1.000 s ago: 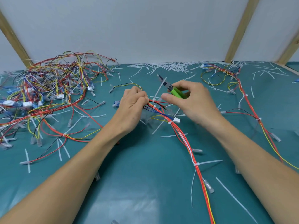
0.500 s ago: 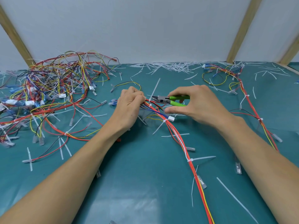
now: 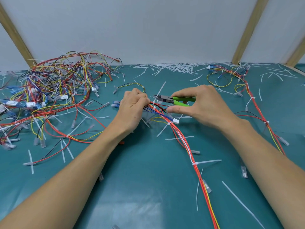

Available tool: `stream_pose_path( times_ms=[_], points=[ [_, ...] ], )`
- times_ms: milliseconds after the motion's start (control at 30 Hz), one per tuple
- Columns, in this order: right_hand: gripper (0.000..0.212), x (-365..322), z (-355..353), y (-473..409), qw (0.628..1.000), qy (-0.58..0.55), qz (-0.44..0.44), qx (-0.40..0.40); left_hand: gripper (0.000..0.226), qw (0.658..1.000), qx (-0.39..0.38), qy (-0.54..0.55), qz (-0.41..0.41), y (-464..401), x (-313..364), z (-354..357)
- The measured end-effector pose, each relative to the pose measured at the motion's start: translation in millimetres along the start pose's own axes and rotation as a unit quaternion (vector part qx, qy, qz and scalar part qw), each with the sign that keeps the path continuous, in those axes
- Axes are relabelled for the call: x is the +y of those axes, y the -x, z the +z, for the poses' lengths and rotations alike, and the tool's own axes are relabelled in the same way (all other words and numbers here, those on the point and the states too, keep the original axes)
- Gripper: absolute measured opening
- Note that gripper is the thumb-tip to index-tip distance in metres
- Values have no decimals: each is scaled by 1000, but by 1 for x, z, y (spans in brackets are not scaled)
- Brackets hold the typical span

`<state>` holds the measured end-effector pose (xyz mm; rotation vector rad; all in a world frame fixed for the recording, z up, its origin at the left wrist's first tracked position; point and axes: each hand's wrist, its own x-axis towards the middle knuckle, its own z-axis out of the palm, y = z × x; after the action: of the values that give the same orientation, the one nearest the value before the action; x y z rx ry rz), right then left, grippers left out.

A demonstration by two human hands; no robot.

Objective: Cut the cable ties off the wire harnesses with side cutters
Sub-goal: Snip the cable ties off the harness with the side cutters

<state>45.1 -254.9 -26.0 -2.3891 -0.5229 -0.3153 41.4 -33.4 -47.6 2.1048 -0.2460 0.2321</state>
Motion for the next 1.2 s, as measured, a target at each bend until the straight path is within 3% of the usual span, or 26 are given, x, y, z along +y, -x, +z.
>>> stream_pose_path(
  times_ms=[133,433,667,933,1200],
  points=[
    [59,0,0,-1,999,-22,6,22,27,1000,1,-2,2,0,0,0],
    [60,3,3,0,1000,7,8,-7,27,1000,3,6,-1,0,-1,1],
    [49,2,4,1,999,39,4,-19,27,1000,2,9,-1,1,0,1],
    [51,6,2,1,998,-19,-12,-63,27,1000,-2,0,7,2,-1,1],
    [28,2,0,2,997,-40,-9,-67,27,1000,-10,-9,18,2,-3,0]
  ],
)
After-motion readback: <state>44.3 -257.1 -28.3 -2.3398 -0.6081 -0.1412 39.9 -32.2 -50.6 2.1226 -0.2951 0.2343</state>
